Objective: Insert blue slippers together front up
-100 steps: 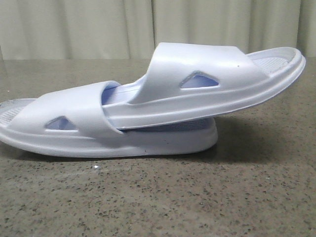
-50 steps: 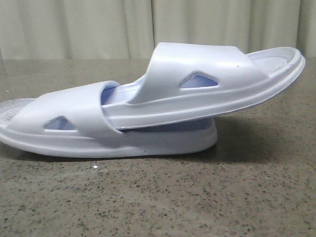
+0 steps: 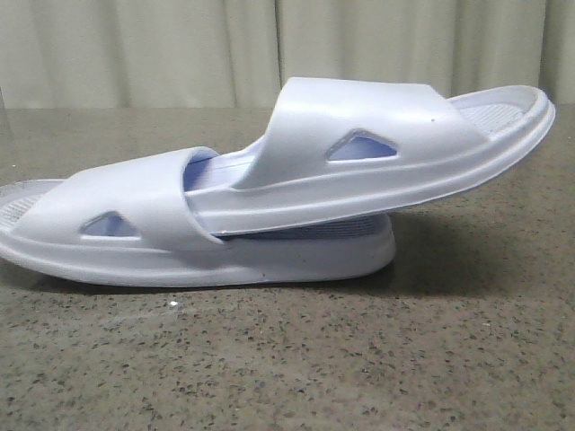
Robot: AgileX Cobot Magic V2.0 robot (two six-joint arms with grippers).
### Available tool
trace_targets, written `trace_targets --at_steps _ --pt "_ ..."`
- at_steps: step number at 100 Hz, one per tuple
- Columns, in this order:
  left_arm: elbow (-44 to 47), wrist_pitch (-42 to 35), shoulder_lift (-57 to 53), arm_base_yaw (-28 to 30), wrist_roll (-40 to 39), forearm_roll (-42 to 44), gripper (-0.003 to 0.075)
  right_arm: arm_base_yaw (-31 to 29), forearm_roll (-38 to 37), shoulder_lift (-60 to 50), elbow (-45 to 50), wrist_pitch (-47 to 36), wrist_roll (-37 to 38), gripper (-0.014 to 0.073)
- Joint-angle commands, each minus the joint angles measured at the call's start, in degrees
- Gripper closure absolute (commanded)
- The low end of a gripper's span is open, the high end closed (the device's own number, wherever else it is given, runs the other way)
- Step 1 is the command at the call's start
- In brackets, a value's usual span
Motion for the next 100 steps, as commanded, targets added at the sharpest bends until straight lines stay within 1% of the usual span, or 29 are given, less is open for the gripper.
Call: trace_targets --at_steps 1,30,37,40,44,46,47,53,54,55,56,58,61,66,68,73,78,85,100 --pt "0.59 -4.16 -1.77 0.09 -0.5 0.08 0.0705 -0.15 0.29 0.52 -1.4 -2.88 -0.97 0.0701" --pt "0.59 -4.16 -1.77 0.09 -0.5 0.08 0.0704 -0.15 0.17 0.52 -1.4 -2.65 -0.97 0.0701" --pt "0.59 -4.16 -1.77 0.09 -0.5 0.08 0.0704 -0.15 -2.22 0.52 -1.4 -1.91 0.33 0.0701" --pt "0.59 -4.16 -1.77 0.09 -0.5 0.08 0.0704 -0.15 -5.17 0.52 -1.4 -1.32 2.64 0.0701" --pt "0.59 -4.16 -1.77 0.09 -0.5 0.08 0.0704 -0.15 -11.24 0.52 -1.4 -0.74 7.98 0.0701" --pt "0.59 -4.16 -1.77 0.09 -0.5 0.08 0.0704 -0.15 -15.82 0.52 -1.4 -0.43 12.55 0.0701" --pt "0.59 -4.16 -1.77 0.09 -0.5 0.08 0.0704 -0.15 -15.82 0.52 -1.4 -0.45 12.55 0.0701" --pt "0.59 -4.16 -1.77 0.09 -0.5 0.08 0.0704 -0.15 -27.19 0.52 -1.4 -0.02 23.52 0.0701" --pt "0.59 -4.16 -1.77 0.09 -0.5 0.08 0.0704 -0.15 -27.19 0.52 -1.4 -0.01 24.64 0.0701" --pt "0.59 -4.16 -1.77 0.09 -0.5 0.08 0.0704 -0.15 -30.3 0.52 -1.4 -0.01 26.85 0.0701" --pt "0.59 -4.16 -1.77 0.09 -0.5 0.08 0.0704 -0.15 -30.3 0.52 -1.4 0.14 27.92 0.0701" --pt "0.59 -4.16 -1.77 0.09 -0.5 0.08 0.0704 -0.15 -34.14 0.52 -1.4 0.16 30.97 0.0701" --pt "0.59 -4.16 -1.77 0.09 -0.5 0.08 0.0704 -0.15 -36.81 0.52 -1.4 0.25 34.71 0.0701" --pt "0.59 -4.16 -1.77 0.09 -0.5 0.08 0.0705 -0.15 -43.99 0.52 -1.16 0.25 41.91 0.0701" --pt "0.59 -4.16 -1.77 0.09 -0.5 0.08 0.0704 -0.15 -46.76 0.52 -0.9 0.25 43.68 0.0701" --pt "0.59 -4.16 -1.77 0.09 -0.5 0.08 0.0704 -0.27 -52.82 0.52 -0.33 0.25 50.68 0.0701" --pt "0.59 -4.16 -1.77 0.09 -0.5 0.08 0.0704 -0.27 -57.84 0.43 0.71 0.11 56.09 0.0701" --pt "0.59 -4.16 -1.77 0.09 -0.5 0.08 0.0704 -0.27 -61.91 0.18 2.45 -0.45 60.77 0.0701" --pt "0.59 -4.16 -1.77 0.09 -0.5 0.08 0.0704 -0.27 -61.91 -1.28 6.12 -2.82 61.09 0.0701"
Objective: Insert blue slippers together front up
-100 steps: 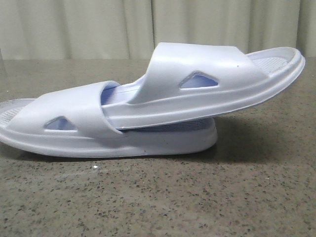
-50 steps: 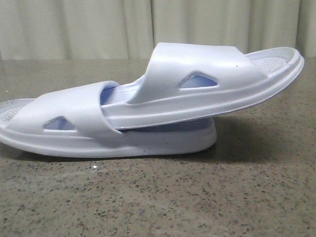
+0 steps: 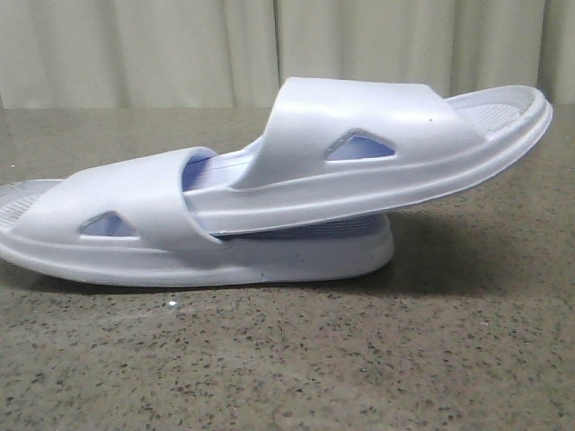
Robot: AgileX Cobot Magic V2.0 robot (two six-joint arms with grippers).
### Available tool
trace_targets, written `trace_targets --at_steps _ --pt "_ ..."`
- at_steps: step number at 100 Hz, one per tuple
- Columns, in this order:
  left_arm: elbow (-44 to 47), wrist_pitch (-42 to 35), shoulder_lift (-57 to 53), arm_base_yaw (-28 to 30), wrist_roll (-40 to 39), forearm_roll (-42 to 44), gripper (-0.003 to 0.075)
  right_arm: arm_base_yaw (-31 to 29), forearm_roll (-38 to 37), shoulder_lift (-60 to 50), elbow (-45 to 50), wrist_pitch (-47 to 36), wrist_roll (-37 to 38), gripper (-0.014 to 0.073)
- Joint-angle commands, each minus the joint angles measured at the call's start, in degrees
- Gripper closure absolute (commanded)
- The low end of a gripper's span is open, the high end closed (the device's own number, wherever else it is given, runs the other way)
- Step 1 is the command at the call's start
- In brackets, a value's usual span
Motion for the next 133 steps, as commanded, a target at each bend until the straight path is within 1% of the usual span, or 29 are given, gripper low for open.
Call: trace_targets --at_steps 1,20,41,133 --pt "0.59 -4.16 -1.77 0.09 -0.5 0.08 0.0704 -0.27 -1.71 -0.53 0.31 -6.37 1.49 0.0701" --pt "0.59 -4.16 -1.77 0.09 -0.5 0.08 0.0704 -0.27 -0.76 -3.63 4.48 -8.84 1.49 0.0701" --pt "0.59 -4.16 -1.77 0.09 -0.5 0.08 0.0704 -0.27 -0.62 -3.74 7.35 -11.5 1.49 0.0701" --pt "0.59 -4.16 -1.77 0.09 -0.5 0.08 0.0704 -0.27 -0.62 -3.74 7.35 -11.13 1.49 0.0701"
